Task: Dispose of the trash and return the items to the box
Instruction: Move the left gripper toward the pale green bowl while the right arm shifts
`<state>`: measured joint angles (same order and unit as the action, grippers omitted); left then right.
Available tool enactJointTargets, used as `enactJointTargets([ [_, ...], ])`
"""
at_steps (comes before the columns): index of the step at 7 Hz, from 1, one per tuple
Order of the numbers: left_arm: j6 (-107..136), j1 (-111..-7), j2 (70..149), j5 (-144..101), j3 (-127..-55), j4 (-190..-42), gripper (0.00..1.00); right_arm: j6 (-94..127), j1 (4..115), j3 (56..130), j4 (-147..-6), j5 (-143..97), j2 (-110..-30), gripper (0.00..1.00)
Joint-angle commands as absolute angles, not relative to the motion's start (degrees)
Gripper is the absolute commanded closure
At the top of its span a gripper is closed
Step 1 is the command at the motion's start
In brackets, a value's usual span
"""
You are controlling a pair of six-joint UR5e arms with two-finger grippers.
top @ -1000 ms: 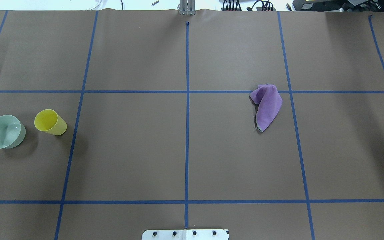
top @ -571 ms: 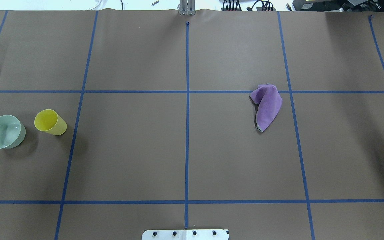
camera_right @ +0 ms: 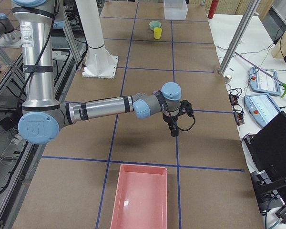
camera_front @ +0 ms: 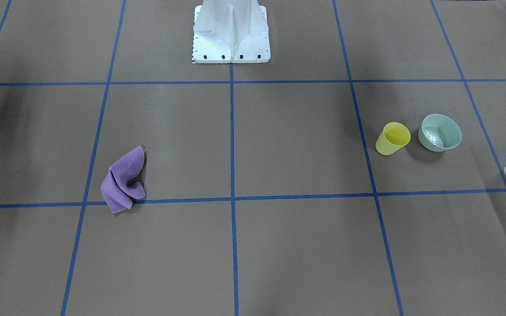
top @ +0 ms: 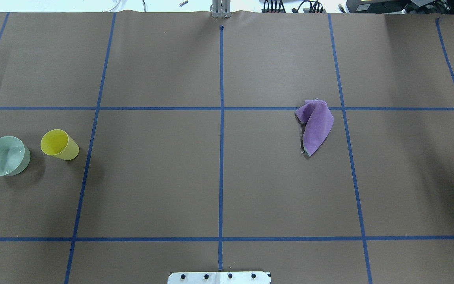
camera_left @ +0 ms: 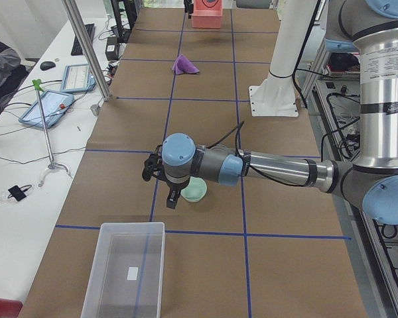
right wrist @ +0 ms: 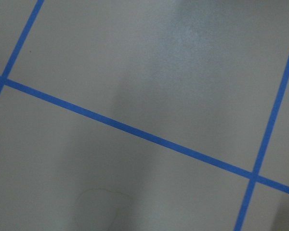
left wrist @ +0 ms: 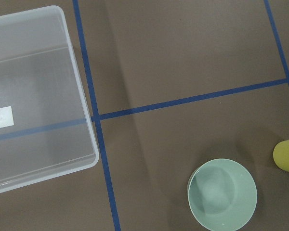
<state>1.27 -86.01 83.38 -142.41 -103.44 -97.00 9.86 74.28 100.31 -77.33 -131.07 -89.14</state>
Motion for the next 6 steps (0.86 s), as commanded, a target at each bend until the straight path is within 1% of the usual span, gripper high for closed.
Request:
enactJointTargets([
  [1, 7.11, -80.0, 82.79, -140.55, -103.27, -97.56, 0.01, 19.23, 69.27, 103.79, -77.25, -128.86, -89.03, 0.0],
  [4, 12.9, -71.75, 82.88, -134.65, -103.1, -98.95, 0.01, 19.78, 67.24, 103.8, -77.26, -126.83, -88.95, 0.0],
  [5, 16.23, -69.54, 82.88, -133.78, -100.14, -104.45, 0.02, 19.78, 67.15, 103.8, -77.26, -126.83, -88.95, 0.0],
  [6, 17.74, -68.3, 83.4, -132.55, -94.28, -112.77, 0.02, 19.78, 67.15, 103.71, -77.26, -126.74, -88.95, 0.0],
])
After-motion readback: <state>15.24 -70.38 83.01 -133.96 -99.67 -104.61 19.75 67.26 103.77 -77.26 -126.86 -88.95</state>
